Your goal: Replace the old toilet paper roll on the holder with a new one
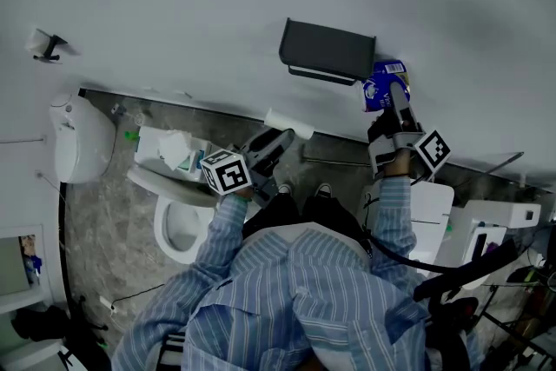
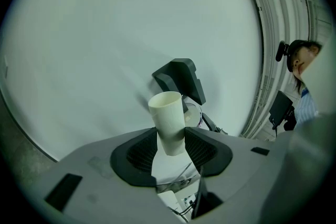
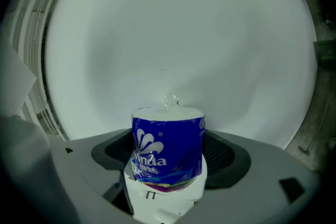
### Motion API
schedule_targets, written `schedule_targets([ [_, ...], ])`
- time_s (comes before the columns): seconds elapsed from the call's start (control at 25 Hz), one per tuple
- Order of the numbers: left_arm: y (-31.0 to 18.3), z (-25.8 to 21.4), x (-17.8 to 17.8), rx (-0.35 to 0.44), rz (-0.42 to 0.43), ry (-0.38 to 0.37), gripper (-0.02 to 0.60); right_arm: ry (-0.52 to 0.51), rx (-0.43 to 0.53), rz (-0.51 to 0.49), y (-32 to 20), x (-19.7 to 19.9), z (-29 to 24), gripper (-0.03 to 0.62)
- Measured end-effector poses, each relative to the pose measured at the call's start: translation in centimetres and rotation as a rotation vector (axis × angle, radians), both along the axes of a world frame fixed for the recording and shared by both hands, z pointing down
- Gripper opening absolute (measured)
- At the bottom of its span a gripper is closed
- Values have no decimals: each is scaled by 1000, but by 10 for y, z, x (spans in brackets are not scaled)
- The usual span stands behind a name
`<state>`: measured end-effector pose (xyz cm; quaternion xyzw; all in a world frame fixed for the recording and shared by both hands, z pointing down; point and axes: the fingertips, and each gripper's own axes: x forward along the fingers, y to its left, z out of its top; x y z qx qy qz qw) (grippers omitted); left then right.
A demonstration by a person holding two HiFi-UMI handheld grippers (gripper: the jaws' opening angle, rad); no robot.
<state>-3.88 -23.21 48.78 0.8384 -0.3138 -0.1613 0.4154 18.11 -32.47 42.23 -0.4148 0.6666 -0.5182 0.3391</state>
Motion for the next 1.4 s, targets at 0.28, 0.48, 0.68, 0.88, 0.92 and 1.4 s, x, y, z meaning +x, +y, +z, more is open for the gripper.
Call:
schedule_targets([
  [0.28,-2,3,-4,-10,-24,-9,166,-74,-19,15,-3,4,7,405],
  [0.48,-2,2,-5,-11,-25,-9,166,-133,1,-39,-1,-16,-2,407],
  [0.68,0,2,-5,-12,-20,-5,166,-111,-16,-102,3,-46,2,405],
  [0.88,1,4,-7,-15,-20,-11,166,-150,-43,-148,9,-62,11,405],
  [0.92,1,5,-8,-17,-22,-11,166,-152,-46,-158,10,-66,12,405],
  [1.4,9,0,-5,-7,-43,-18,166,-153,-53,-270,18,-91,11,403],
])
